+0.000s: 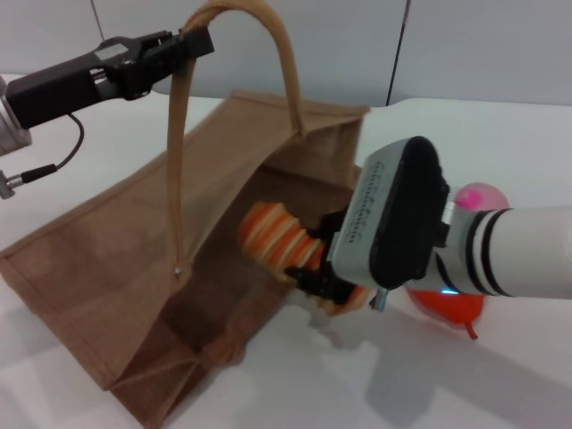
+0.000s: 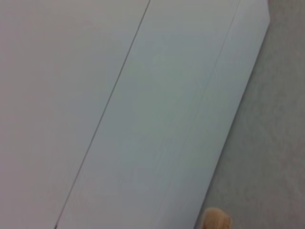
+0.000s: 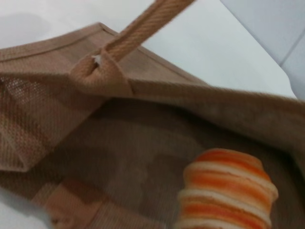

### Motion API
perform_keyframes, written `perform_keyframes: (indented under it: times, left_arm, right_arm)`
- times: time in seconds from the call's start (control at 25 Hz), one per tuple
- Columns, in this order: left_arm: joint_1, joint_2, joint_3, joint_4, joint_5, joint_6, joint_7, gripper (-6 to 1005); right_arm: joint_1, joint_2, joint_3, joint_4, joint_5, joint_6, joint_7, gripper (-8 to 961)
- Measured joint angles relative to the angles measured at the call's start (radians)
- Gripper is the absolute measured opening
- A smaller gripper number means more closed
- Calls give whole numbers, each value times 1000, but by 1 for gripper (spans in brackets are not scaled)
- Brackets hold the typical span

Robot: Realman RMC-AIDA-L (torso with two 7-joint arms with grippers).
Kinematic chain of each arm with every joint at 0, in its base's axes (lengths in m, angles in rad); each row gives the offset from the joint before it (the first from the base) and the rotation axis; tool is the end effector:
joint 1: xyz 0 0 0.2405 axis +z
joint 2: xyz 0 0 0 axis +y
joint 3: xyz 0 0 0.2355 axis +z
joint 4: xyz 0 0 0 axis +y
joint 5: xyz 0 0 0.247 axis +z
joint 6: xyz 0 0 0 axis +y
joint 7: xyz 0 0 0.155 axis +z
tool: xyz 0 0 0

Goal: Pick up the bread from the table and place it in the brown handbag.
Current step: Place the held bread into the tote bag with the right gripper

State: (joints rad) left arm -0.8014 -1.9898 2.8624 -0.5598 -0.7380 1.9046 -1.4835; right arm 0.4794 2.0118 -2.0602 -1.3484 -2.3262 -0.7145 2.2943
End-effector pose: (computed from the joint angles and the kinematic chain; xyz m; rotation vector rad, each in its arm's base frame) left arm -0.2374 0.3763 0.0893 -2.4331 -0.7324 -1.3043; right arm 0.1004 0.3510 -0.1267 -2.7168 0.0080 -0.0780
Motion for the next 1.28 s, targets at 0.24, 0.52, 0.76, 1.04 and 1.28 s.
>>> perform_keyframes:
  times: [0.24,0.52,0.76,1.04,1.28]
  left_arm:
    - [-20,2,0,2,1,20,-27,121]
    - [-35,2,0,8,0,35,-45,121]
    - [-49,2,1,10,-1,41,-68,122]
    - [-77,2,2,15,-6,48,-113,122]
    - [-72,44,2,116,-21,52,-147,121]
  right_arm:
    - [61,9,-75,-4,-21,16,-13,479]
    - [151,10,-216,93,-21,210,-33,453]
    - [209,17,-324,235,-13,463,-32,443]
    - [239,26,-409,398,-9,719,-23,420]
    - [262,28,-476,527,28,885,14,414]
